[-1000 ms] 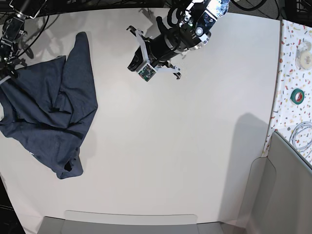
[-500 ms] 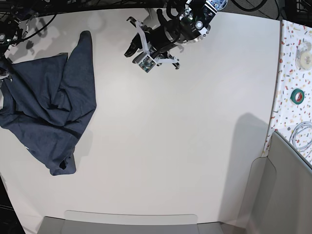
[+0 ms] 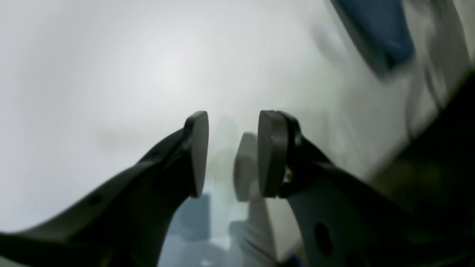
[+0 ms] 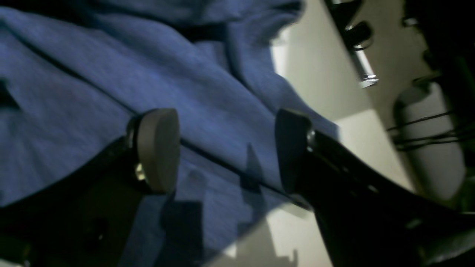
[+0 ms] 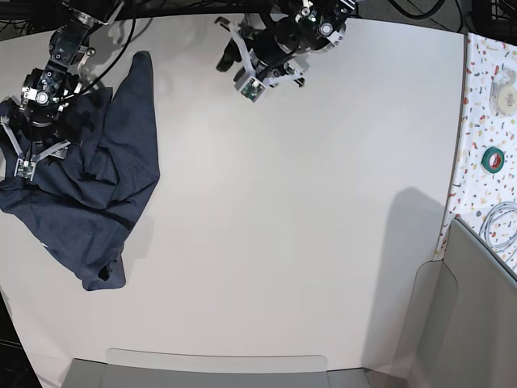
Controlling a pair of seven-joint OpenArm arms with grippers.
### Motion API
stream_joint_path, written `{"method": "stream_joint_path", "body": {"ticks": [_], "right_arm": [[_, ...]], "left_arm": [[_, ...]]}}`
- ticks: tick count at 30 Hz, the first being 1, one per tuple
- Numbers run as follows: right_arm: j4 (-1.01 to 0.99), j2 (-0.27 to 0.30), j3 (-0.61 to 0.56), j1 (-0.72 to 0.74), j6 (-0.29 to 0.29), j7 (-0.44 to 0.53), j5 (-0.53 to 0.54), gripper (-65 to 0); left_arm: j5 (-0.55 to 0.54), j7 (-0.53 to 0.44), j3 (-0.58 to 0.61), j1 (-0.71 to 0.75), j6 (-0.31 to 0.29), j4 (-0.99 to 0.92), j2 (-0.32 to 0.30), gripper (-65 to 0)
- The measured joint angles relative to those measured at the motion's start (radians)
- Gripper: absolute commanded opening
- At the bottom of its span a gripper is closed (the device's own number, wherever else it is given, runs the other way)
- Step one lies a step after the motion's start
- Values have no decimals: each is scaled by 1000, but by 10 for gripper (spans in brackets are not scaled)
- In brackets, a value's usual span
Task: Layout the t-shirt on the table in an organized manner, then fold the t-shirt properly
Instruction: 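Grasp the shirt with both grippers near the right gripper's corner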
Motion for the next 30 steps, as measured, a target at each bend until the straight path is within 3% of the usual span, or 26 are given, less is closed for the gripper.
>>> {"method": "stream_joint_path", "body": {"ticks": [5,6,10,11,15,19,24,28,30], "right_arm": [[-112,31,-2,24,0,1,-2,-269],[-144,51,-3,24,2,1,-1,-307],[-219,98,-2,25,-3,24,0,-624],[-221,103,-2,18,-3,22,0,-650],[-209,132,-3,-41,-3,34,5,-650],[-160,145,-3,-107,-2,13,-5,-650],[16,130,-5,-205,89,0,-4,-650],[45,143,-56,-245,99,5,-5,-650],[45,143,-74,-260,103,4,-2,-650]], "left_arm": [[1,-5,13,-72,3,-2,8,-436],[3,-5,13,-87,11,-2,16,-443],[2,-4,15,-112,9,0,29,-463],[1,-1,18,-112,7,0,28,-466],[1,-4,18,-133,6,0,34,-466],[2,-6,10,-134,8,0,112,-466],[-3,-6,19,-151,5,1,157,-466],[4,-13,32,-154,16,0,201,-466],[0,-66,60,-153,8,-11,201,-470]]}}
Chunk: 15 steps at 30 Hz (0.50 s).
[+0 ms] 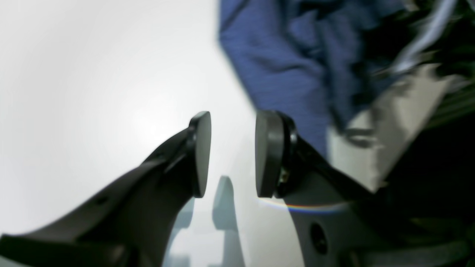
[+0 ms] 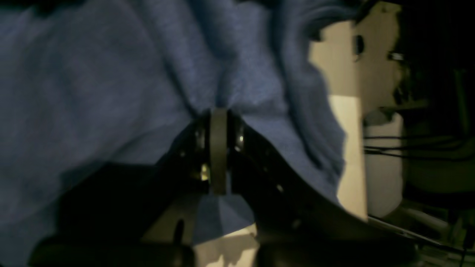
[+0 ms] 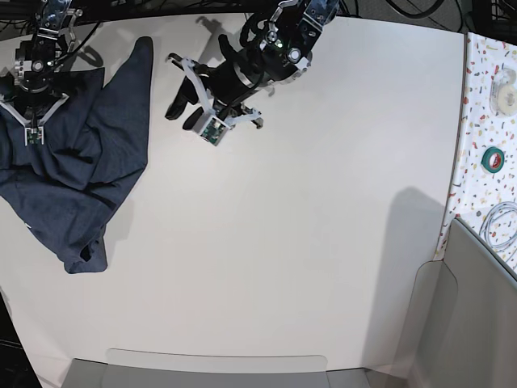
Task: Layout the t-shirt on the table in an organized manner, then fold the t-shirt properly
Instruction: 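Grasp the shirt with both grippers near the right gripper's corner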
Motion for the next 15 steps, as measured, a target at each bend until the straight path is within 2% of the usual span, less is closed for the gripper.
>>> {"method": "stream_joint_path", "body": {"ticks": [2,5,7,10,13,15], "right_arm": [[-1,0,-11,-12,-1,-2,-1,-650],[-5,0,-37,-18,0,-5,-3,-650],[-5,0,-42,-21,2,-39,1,-650],[-4,1,-40,-24,2,-73,-2,-650],[-3,1,-40,-24,1,-86,-3,-650],[-1,0,-41,-25,1,-86,-2,-650]], "left_arm": [[-19,-43,11,-3,-6,-30,-1,-502],[-11,-107,21,-11,9,-85,-4,-591],[-56,-132,23,-26,6,-127,-6,-643],[-135,-188,34,-90,-2,-221,-12,-649],[-193,-306,34,-123,0,-318,-11,-649],[-220,-342,34,-128,2,-369,-17,-649]]}}
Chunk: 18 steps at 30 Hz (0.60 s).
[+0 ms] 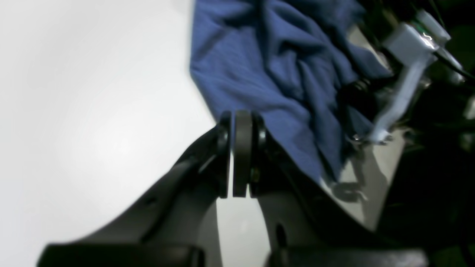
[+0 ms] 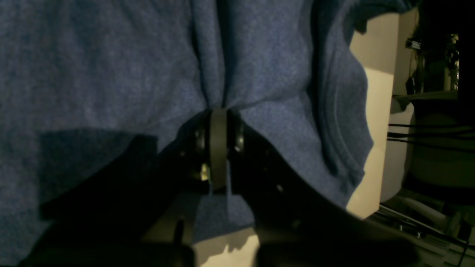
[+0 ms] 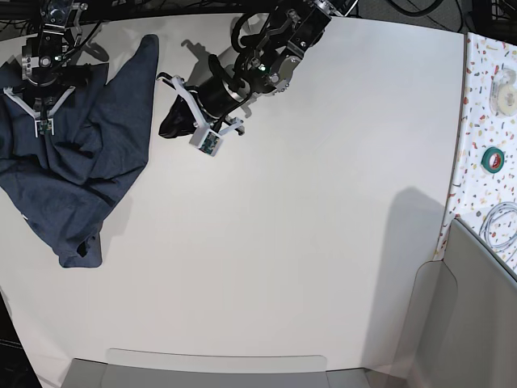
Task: Layout the t-shirt on the table in an organized manner, then fold the t-shirt properly
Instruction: 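Grasp the shirt with both grippers near the right gripper's corner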
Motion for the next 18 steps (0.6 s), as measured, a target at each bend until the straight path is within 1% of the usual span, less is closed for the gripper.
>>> {"method": "stream_joint_path", "body": {"ticks": [2,3,6,7,8,9,10,13,16,18], "right_arm": [[0,0,-2,-3,0,0,-1,-650],[0,3,-11,-9,-1,1,-2,-650],[6,5,-51,-32,-13,10,-15,-650],[8,6,-58,-34,-13,10,-19,-650],[9,6,-58,-38,-13,14,-20,-650],[10,6,-58,-41,-13,19,-16,-650],[10,8,-58,-41,-13,21,-16,-650],[10,8,-59,-46,-13,25,-16,-650],[10,8,-58,-47,-13,26,-16,-650],[10,8,-58,-46,-13,25,-16,-650]], "left_arm": [[-14,-10,2,2,-7,-46,0,-649],[-32,-13,10,2,-38,-68,-1,-644],[-97,3,39,-26,-177,-106,-3,-620],[-120,11,47,-45,-211,-117,0,-615],[-159,21,48,-58,-232,-129,4,-613],[-197,51,48,-73,-241,-140,6,-613],[-222,108,48,-99,-258,-156,6,-613],[-321,196,42,-154,-364,-184,-5,-612],[-379,273,41,-203,-370,-196,-11,-611],[-378,330,47,-234,-370,-203,-20,-611]]}}
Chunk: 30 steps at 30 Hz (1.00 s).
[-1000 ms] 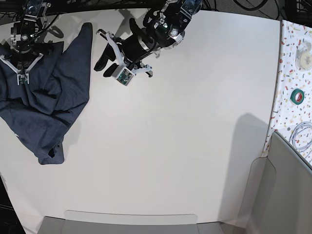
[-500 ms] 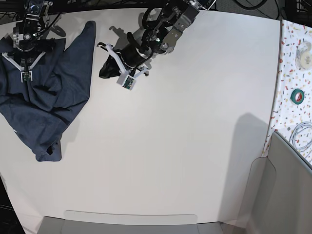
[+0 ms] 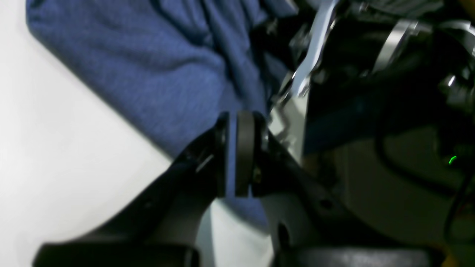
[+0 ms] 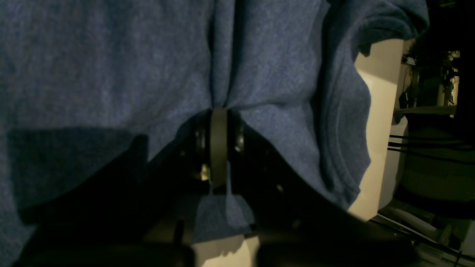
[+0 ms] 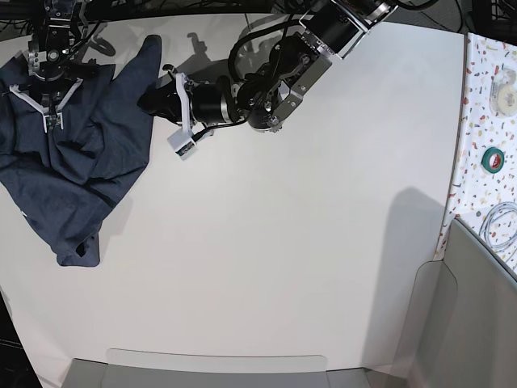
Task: Layout the t-shirt on the table in an organized manner, then fold the t-shirt properly
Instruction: 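Grasp the shirt with both grippers near the right gripper's corner, then pull the shirt corner with the left gripper away from the right gripper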
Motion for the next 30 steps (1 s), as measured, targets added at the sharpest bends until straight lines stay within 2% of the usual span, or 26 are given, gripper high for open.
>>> {"method": "stream_joint_path", "body": {"ticks": [5,9,11,19,22,28,30], "right_arm": [[0,0,0,0,0,0,0,-650],[0,0,0,0,0,0,0,-650],[0,0,0,0,0,0,0,-650],[0,0,0,0,0,0,0,-650],[0,0,0,0,0,0,0,-650],[0,0,0,0,0,0,0,-650],[0,0,0,0,0,0,0,-650]], "left_arm": [[1,77,0,-24,0,-5,10,-611],[0,77,9,-37,-1,-12,51,-610],[0,62,40,-48,-1,-26,68,-610],[-1,-108,240,-66,-5,-147,70,-610],[0,-167,274,-73,-1,-173,67,-610],[0,-176,291,-72,0,-177,70,-611],[-8,-198,285,-75,53,-205,70,-613]]}}
